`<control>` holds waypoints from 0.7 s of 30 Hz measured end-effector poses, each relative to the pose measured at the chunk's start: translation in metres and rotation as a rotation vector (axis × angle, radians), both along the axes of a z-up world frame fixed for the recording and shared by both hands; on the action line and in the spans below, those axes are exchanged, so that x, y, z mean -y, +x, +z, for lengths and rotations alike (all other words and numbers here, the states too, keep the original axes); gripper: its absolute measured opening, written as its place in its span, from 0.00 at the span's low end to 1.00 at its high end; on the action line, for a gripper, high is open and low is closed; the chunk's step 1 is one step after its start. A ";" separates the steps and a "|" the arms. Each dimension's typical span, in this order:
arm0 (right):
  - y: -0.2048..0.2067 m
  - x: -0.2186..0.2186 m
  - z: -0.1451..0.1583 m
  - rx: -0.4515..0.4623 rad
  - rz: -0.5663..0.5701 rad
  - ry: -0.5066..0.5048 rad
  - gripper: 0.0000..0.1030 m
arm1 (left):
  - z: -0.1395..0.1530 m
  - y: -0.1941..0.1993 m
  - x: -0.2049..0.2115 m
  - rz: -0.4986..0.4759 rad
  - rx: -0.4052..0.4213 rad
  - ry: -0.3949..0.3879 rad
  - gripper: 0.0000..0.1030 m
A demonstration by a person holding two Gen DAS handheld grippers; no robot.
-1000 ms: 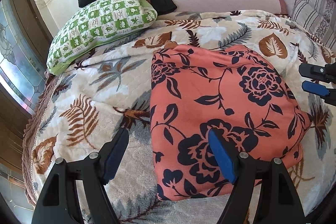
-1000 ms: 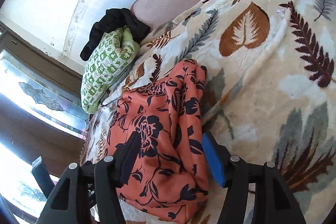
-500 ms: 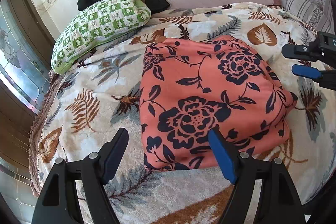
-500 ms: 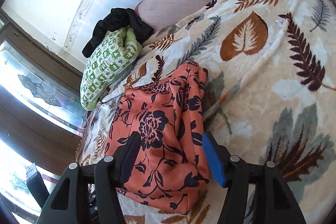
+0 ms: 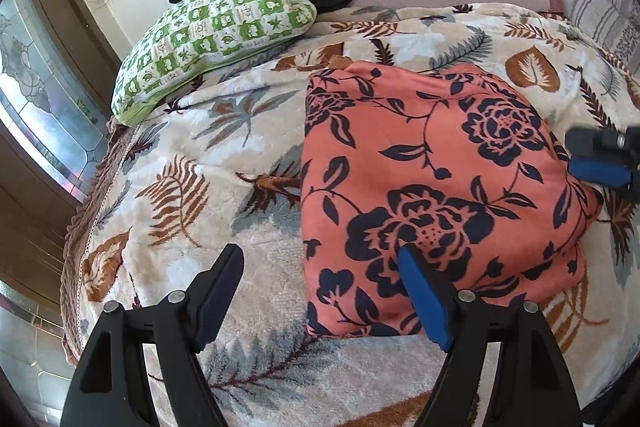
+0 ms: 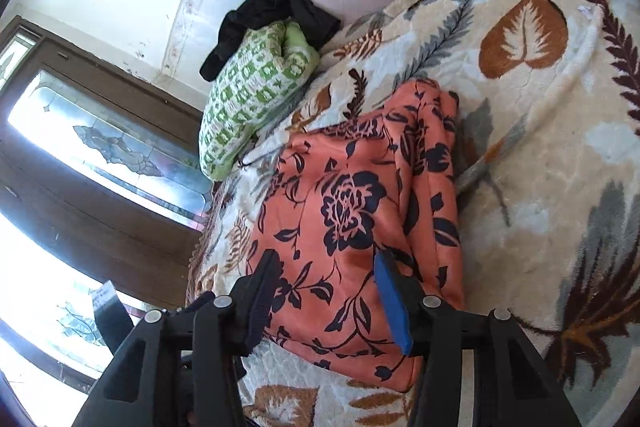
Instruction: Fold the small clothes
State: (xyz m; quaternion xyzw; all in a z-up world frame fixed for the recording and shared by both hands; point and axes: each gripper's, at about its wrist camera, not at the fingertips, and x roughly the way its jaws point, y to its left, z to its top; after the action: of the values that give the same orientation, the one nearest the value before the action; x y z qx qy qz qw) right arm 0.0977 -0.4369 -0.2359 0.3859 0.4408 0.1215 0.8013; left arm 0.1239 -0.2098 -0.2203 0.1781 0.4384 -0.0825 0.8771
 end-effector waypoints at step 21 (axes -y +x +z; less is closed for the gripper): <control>-0.068 -0.054 0.069 0.225 -0.180 -0.509 0.61 | 0.093 -0.051 -0.028 0.021 0.189 -0.062 0.87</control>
State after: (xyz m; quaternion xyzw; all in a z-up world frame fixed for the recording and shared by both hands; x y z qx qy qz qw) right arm 0.0297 -0.3825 -0.1668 0.1940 0.3293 -0.0228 0.9238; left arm 0.0732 -0.1822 -0.1271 0.1534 0.3528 -0.0698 0.9204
